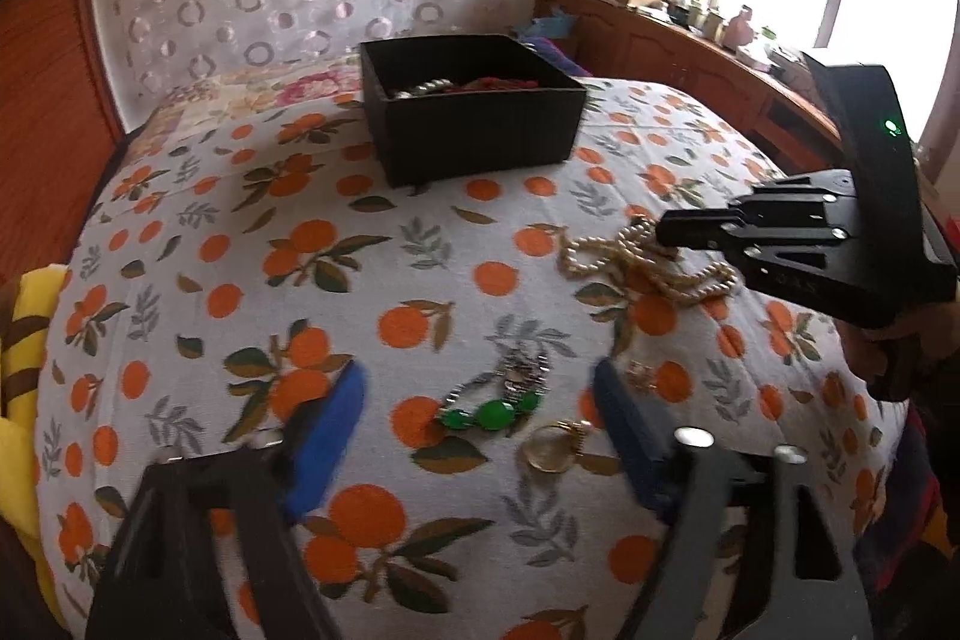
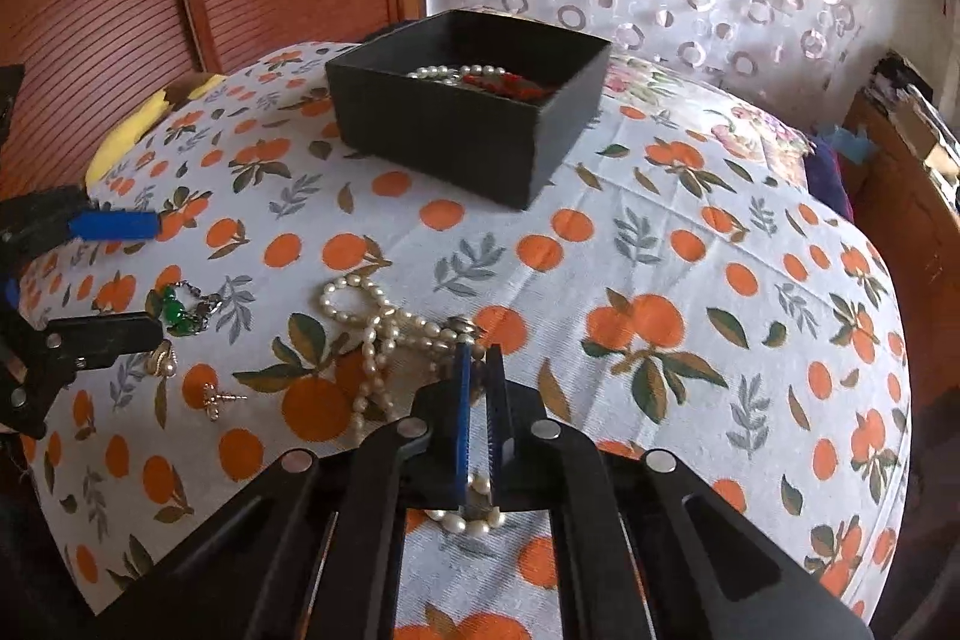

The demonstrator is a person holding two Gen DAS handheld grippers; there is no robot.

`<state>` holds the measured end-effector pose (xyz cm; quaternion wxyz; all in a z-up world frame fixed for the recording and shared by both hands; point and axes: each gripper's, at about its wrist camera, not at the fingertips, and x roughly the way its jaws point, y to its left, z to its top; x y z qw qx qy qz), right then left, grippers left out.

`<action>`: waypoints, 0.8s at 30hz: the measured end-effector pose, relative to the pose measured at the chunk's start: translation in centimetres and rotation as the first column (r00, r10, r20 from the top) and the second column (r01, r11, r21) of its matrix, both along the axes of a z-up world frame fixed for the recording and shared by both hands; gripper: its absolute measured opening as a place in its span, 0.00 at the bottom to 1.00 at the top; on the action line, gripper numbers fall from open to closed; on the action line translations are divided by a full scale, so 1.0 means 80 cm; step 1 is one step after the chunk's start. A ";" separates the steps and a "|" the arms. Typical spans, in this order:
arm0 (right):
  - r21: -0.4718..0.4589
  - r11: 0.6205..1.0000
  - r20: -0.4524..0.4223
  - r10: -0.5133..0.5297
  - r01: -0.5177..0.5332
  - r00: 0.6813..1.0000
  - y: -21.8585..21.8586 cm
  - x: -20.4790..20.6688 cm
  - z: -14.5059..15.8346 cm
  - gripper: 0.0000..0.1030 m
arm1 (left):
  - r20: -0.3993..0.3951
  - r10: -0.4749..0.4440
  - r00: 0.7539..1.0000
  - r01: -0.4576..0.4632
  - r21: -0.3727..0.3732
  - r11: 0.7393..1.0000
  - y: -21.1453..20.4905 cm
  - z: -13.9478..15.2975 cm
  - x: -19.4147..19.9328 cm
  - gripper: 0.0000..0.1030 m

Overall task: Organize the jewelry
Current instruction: 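Grasp the green pendant necklace with the left tool while the right tool grasps the pearl strand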

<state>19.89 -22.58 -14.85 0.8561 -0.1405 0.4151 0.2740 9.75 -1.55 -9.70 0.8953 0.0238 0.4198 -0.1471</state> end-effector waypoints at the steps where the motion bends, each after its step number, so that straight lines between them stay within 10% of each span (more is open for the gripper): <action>1: 0.005 1.000 -0.002 -0.002 0.002 1.000 -0.002 0.000 0.000 0.05 | 0.001 -0.009 1.000 0.009 0.000 1.000 -0.002 0.001 -0.001 0.57; 6: -0.001 1.000 0.001 -0.005 0.005 1.000 -0.003 0.000 0.000 0.05 | 0.012 -0.064 0.998 0.064 -0.002 0.998 -0.012 0.006 -0.009 0.29; 24: 0.018 1.000 0.000 0.000 0.000 1.000 -0.005 0.000 -0.001 0.06 | -0.073 -0.131 0.989 0.137 0.089 0.987 -0.004 -0.013 0.002 0.29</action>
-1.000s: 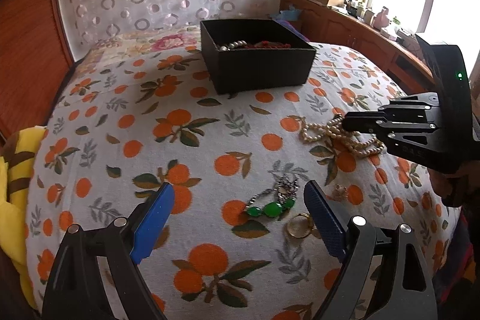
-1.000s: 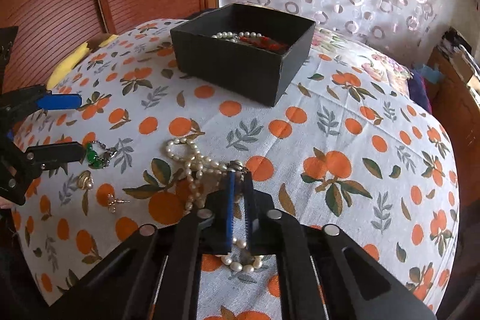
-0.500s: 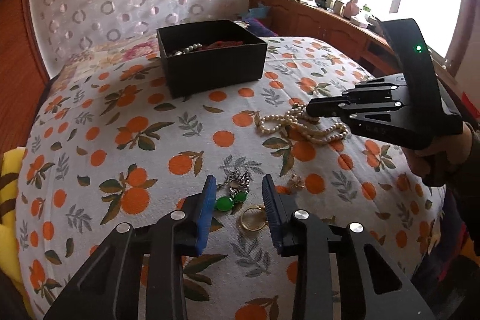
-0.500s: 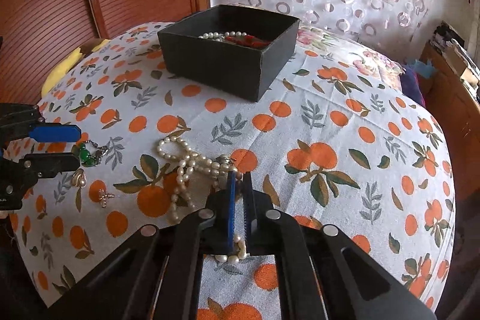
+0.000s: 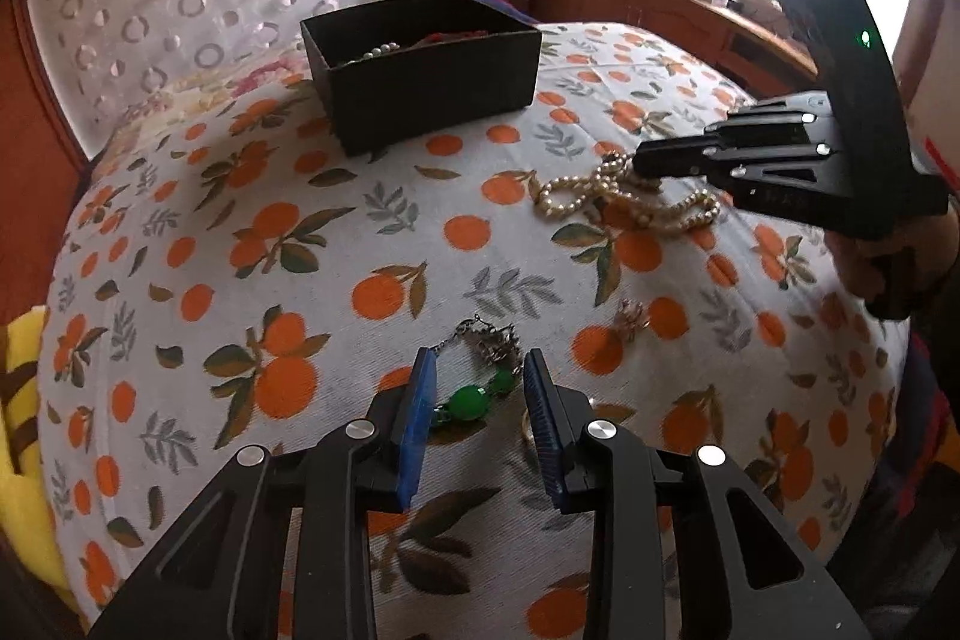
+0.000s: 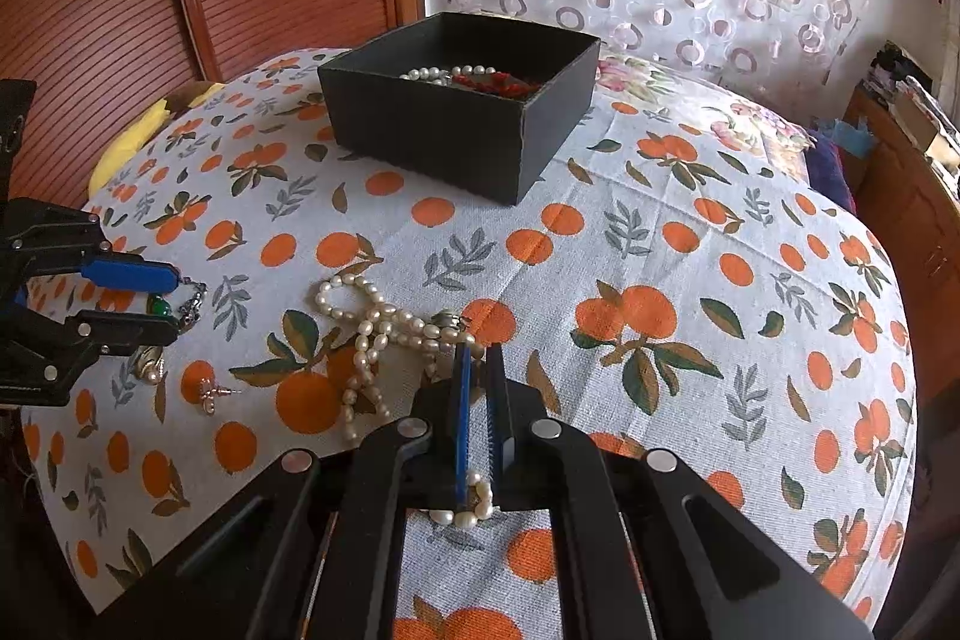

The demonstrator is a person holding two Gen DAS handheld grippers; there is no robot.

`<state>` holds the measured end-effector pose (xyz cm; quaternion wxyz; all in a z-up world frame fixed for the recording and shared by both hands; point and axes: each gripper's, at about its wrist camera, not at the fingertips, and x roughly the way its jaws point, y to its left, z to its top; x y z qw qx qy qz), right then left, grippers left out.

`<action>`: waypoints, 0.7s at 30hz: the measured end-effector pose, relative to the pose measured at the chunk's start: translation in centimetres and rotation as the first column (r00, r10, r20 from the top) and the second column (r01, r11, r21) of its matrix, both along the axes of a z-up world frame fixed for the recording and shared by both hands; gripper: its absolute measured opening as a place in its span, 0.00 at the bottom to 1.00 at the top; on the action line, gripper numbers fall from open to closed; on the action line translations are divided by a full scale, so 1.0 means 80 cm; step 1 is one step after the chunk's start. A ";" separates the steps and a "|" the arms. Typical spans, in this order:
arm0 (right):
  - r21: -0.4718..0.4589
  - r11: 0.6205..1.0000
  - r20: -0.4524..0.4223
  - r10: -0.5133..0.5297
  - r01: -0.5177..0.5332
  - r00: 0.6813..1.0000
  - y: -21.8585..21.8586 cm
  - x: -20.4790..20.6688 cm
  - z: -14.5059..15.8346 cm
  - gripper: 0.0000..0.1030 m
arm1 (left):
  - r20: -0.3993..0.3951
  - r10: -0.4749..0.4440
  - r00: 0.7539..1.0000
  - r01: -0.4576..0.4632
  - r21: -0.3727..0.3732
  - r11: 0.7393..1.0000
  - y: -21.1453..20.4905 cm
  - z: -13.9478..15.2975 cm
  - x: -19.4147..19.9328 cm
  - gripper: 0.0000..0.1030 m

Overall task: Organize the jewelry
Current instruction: 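Grasp the green pendant necklace with the left tool while the right tool grasps the pearl strand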

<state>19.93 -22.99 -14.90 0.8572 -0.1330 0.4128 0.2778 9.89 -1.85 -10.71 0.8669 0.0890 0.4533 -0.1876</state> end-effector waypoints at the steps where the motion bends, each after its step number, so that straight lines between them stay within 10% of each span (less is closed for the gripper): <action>1: 0.000 1.000 -0.001 0.000 0.000 1.000 0.000 0.000 0.000 0.06 | 0.002 -0.007 1.000 0.007 0.017 1.000 -0.001 0.000 0.000 0.29; 21: 0.023 0.999 0.088 -0.036 0.034 0.995 -0.001 -0.007 0.033 0.05 | 0.050 0.064 0.997 -0.061 -0.059 0.996 0.025 0.021 -0.003 0.11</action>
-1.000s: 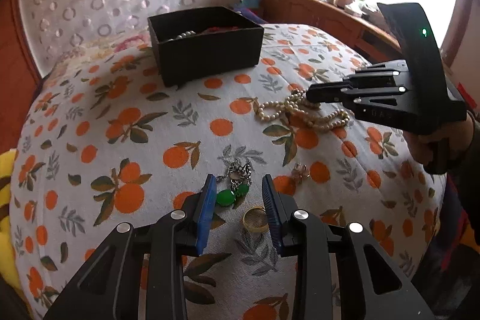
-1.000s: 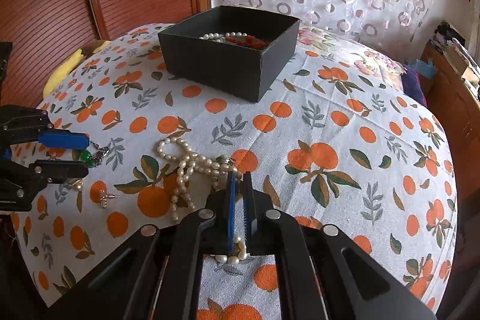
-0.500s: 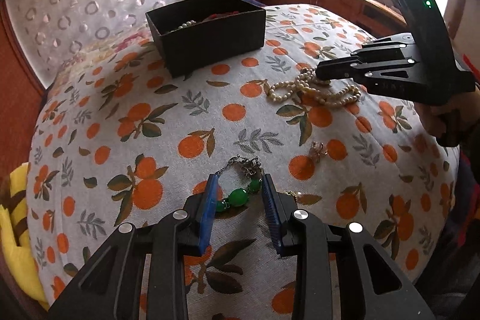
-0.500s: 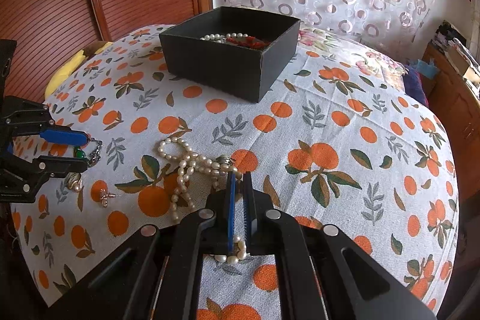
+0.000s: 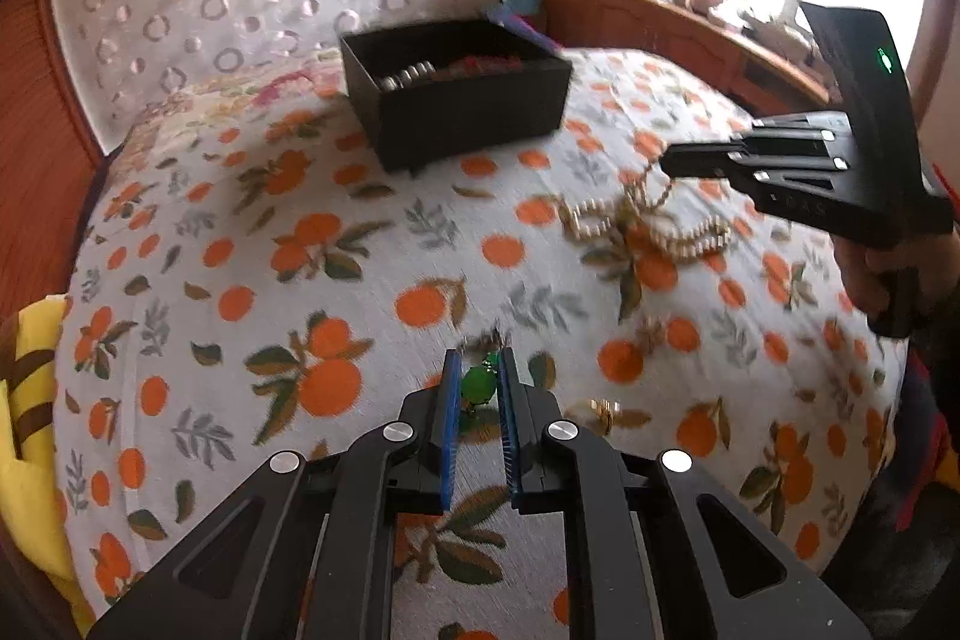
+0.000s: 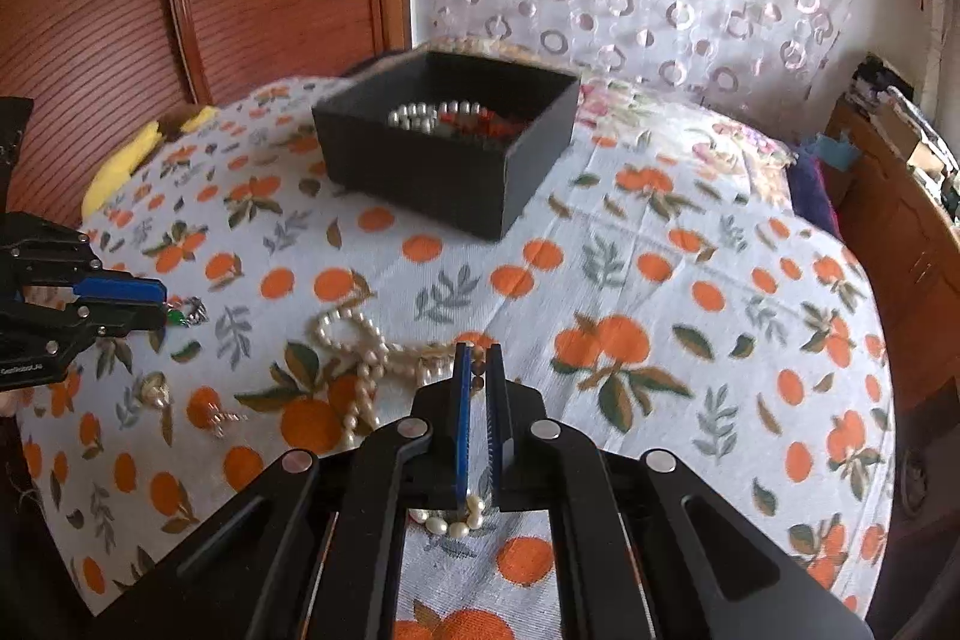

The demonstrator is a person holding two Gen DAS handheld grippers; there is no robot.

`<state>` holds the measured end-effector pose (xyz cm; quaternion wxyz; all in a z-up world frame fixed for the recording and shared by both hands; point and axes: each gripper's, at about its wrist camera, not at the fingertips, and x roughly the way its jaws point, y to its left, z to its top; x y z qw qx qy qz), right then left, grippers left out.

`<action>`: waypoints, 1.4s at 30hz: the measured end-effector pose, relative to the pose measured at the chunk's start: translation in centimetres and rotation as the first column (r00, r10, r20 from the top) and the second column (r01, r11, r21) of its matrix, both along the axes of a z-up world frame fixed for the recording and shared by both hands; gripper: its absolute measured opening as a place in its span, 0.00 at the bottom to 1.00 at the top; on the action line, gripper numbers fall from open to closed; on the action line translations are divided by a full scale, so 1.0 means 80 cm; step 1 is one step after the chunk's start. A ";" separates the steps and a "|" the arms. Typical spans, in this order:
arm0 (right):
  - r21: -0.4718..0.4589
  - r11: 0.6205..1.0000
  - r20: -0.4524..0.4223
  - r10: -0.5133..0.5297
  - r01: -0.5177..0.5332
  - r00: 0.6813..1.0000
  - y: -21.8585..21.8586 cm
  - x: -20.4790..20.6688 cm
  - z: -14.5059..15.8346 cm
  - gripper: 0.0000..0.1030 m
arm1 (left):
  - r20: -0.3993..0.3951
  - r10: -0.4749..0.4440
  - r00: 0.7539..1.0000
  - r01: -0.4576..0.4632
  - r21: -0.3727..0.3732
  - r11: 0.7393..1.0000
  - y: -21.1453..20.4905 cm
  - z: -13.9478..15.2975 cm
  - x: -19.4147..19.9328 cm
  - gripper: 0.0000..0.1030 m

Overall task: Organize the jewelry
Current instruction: 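Grasp the green pendant necklace with the left tool while the right tool grasps the pearl strand, then lower green necklace and pearl strand into the black box while both tools open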

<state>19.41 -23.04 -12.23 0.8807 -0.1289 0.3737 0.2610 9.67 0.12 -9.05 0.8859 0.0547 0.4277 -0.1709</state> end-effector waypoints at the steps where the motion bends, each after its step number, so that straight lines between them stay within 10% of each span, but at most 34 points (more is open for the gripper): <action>1: 0.006 1.000 0.013 0.001 -0.001 1.000 0.000 -0.001 0.007 0.05 | 0.009 0.006 1.000 -0.006 -0.005 1.000 0.001 0.005 0.001 0.11; 31: 0.077 0.996 0.412 0.016 -0.052 0.911 0.021 0.024 0.253 0.05 | 0.278 0.022 0.960 -0.008 -0.053 0.999 -0.025 0.177 0.105 0.11; 42: 0.062 0.996 0.431 0.030 -0.063 0.902 0.030 0.057 0.269 0.05 | 0.177 0.035 0.984 -0.025 -0.059 0.998 -0.032 0.129 0.180 0.11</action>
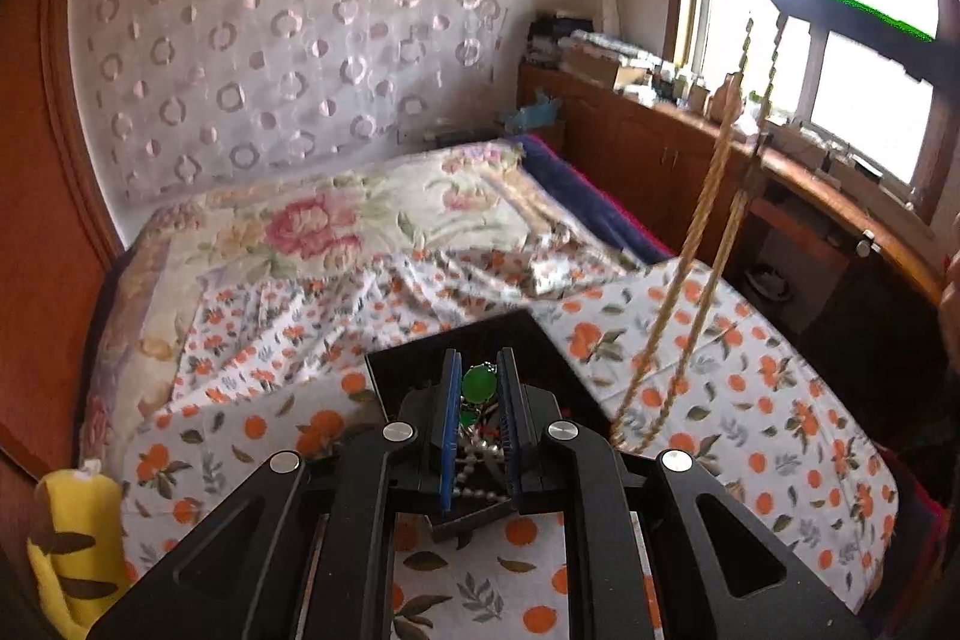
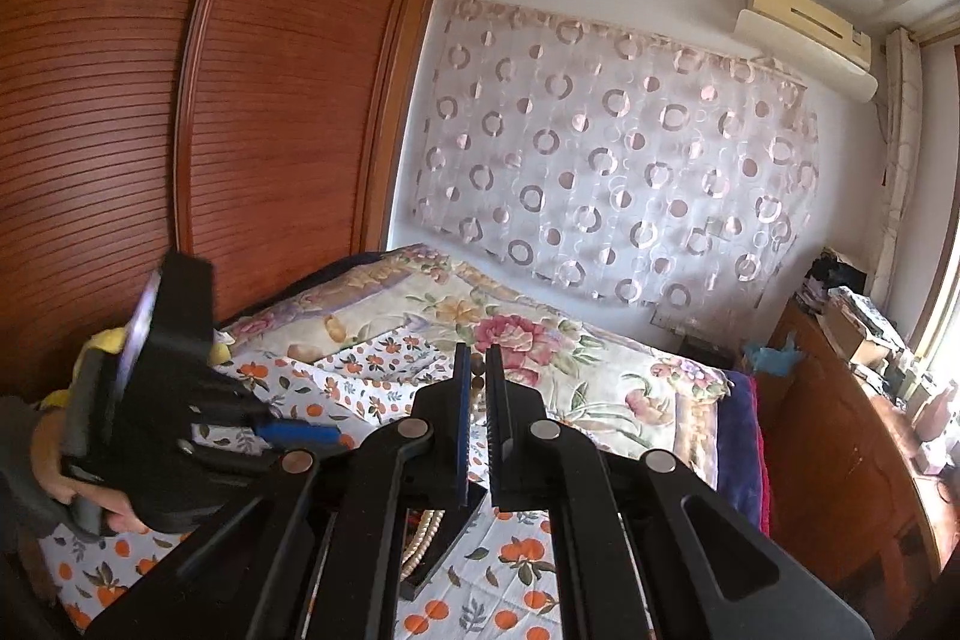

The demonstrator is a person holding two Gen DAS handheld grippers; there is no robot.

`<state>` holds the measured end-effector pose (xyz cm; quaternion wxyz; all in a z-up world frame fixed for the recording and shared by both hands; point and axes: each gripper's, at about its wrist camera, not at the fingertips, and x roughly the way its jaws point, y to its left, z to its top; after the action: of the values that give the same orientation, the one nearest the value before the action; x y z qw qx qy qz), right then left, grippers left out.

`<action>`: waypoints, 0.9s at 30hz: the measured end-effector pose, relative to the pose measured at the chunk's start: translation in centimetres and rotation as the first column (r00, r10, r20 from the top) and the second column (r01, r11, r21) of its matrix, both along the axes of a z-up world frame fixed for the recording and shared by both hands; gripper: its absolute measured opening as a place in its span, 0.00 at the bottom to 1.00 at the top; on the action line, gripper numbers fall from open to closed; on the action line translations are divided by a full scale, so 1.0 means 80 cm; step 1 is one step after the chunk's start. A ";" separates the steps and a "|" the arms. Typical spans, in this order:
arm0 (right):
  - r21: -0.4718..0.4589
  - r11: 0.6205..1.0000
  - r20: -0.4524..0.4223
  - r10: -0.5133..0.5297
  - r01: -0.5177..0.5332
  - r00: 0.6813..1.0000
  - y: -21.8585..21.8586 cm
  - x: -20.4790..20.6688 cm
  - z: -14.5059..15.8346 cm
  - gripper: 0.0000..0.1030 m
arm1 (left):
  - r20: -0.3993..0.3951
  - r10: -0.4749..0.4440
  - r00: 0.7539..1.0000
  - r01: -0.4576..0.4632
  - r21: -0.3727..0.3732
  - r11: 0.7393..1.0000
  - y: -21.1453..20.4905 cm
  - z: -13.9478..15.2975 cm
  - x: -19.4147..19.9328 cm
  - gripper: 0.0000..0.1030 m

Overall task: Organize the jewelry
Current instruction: 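Lower green necklace and pearl strand into the black box while both tools open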

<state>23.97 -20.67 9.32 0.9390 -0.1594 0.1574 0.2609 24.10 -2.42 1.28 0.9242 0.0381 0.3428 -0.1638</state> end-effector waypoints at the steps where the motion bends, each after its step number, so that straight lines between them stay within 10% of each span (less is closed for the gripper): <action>1: -0.003 1.000 -0.003 0.000 0.000 1.000 0.002 0.004 -0.002 0.05 | -0.013 0.000 1.000 0.000 0.001 1.000 0.000 -0.007 0.004 0.11; 7: -0.008 1.000 -0.038 -0.005 0.005 0.999 0.007 0.031 -0.015 0.05 | -0.057 0.033 0.998 -0.033 -0.003 0.999 0.011 -0.042 0.019 0.13; 27: -0.045 0.998 -0.210 -0.048 0.040 0.976 0.040 0.117 -0.115 0.05 | 0.008 0.135 0.991 -0.135 -0.029 0.990 0.056 -0.037 -0.007 0.73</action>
<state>33.29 -17.50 0.14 0.9191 -0.1463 0.2649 0.2522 23.51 2.09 -1.65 0.9354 0.0023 0.3375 -0.1055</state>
